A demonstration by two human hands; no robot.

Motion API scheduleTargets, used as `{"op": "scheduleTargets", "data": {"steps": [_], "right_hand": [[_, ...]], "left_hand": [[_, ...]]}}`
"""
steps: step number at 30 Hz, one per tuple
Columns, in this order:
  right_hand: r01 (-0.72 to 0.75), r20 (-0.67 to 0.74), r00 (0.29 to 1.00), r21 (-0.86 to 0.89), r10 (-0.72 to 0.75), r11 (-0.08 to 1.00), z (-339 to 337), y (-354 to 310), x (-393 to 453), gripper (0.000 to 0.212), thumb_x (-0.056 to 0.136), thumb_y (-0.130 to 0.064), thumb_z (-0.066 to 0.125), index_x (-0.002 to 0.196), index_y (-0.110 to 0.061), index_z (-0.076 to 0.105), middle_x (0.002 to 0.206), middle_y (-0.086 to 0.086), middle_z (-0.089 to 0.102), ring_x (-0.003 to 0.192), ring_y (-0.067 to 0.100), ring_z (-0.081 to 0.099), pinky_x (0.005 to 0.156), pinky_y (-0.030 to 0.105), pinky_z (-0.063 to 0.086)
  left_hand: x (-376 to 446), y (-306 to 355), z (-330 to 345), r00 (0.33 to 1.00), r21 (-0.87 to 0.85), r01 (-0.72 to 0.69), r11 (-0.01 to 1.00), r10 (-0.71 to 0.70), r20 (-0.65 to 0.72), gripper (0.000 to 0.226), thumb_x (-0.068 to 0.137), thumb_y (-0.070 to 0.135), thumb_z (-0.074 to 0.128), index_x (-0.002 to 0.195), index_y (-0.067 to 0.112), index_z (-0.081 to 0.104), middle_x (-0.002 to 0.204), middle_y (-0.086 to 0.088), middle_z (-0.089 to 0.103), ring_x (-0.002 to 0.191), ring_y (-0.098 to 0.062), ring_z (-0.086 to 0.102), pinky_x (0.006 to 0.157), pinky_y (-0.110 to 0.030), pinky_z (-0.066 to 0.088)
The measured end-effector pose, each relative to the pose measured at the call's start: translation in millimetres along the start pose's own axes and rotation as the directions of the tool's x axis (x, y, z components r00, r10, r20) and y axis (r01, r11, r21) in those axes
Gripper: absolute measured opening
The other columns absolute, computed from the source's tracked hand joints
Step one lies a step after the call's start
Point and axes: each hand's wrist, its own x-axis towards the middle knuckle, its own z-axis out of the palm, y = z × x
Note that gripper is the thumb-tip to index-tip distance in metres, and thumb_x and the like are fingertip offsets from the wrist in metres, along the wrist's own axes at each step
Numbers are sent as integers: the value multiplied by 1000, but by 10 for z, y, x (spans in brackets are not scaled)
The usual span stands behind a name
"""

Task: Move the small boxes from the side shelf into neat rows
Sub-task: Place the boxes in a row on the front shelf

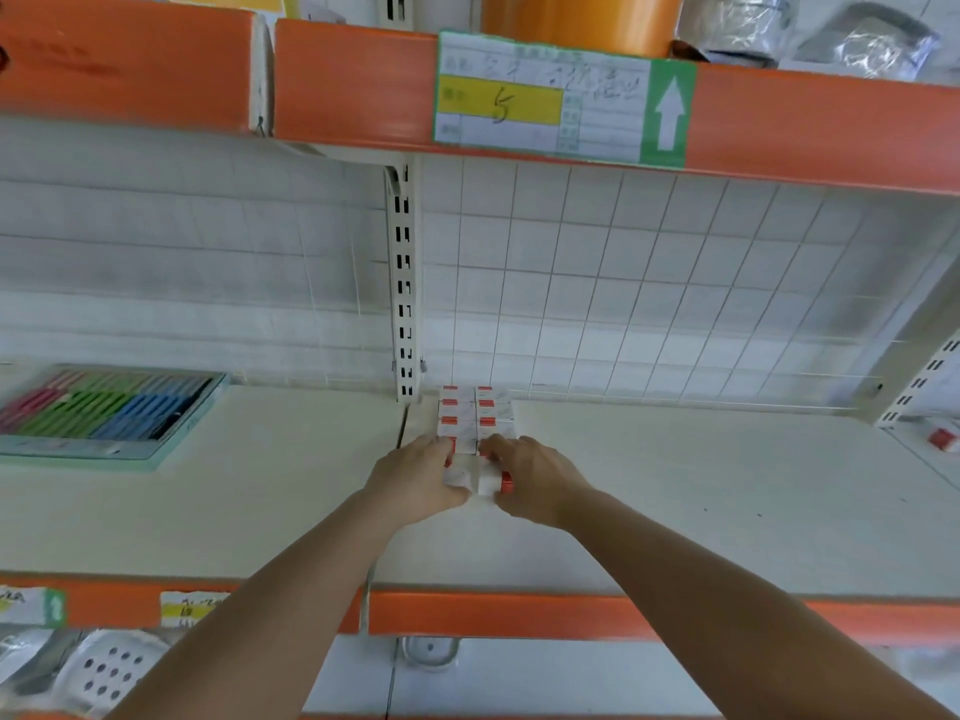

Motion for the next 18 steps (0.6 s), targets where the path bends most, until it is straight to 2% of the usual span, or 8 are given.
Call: {"op": "scheduleTargets", "data": {"steps": [4, 7, 10, 13, 15, 18], "right_hand": [[-3, 17, 1000, 31, 2, 1000, -1, 34, 48, 43, 83, -18, 59, 124, -20, 47, 113, 3, 58, 98, 23, 54, 71, 30, 43], [1, 20, 1000, 70, -3, 998, 2, 69, 55, 43, 83, -17, 60, 124, -20, 47, 113, 2, 58, 99, 23, 56, 75, 34, 49], [3, 16, 1000, 77, -4, 997, -16, 111, 24, 48, 82, -18, 62, 128, -21, 47, 117, 1, 58, 103, 24, 56, 81, 37, 51], [-8, -4, 1000, 61, 8, 998, -73, 164, -10, 53, 83, -24, 65, 132, -23, 46, 123, -1, 57, 108, 20, 53, 82, 33, 50], [-23, -9, 1000, 47, 24, 999, -105, 202, -23, 56, 83, -31, 67, 133, -25, 45, 126, -4, 56, 111, 18, 52, 82, 31, 49], [-55, 9, 998, 53, 55, 997, -141, 243, -34, 55, 83, -35, 67, 133, -24, 47, 127, -5, 55, 108, 17, 54, 78, 26, 46]], "left_hand": [[70, 29, 46, 999, -20, 29, 999, -29, -14, 51, 78, 51, 66, 117, 22, 51, 115, 4, 48, 100, -17, 54, 78, -28, 45], [94, 15, 62, 1000, -33, 28, 999, -28, 0, 62, 74, 53, 71, 122, 22, 50, 117, 5, 46, 101, -16, 53, 82, -30, 48], [92, -2, 63, 999, -52, 31, 998, -30, 30, 74, 70, 52, 75, 129, 21, 45, 122, 5, 45, 106, -14, 51, 87, -30, 47], [98, -14, 44, 996, -57, 43, 997, -38, 85, 85, 68, 50, 78, 138, 21, 38, 128, 2, 42, 115, -16, 48, 94, -33, 47], [91, -27, 17, 990, -53, 54, 997, -46, 132, 86, 69, 46, 77, 140, 20, 36, 132, 1, 38, 117, -17, 47, 96, -34, 46], [79, -50, -18, 984, -56, 65, 996, -55, 171, 74, 71, 38, 72, 134, 18, 40, 129, 1, 38, 110, -18, 50, 94, -37, 49]]}}
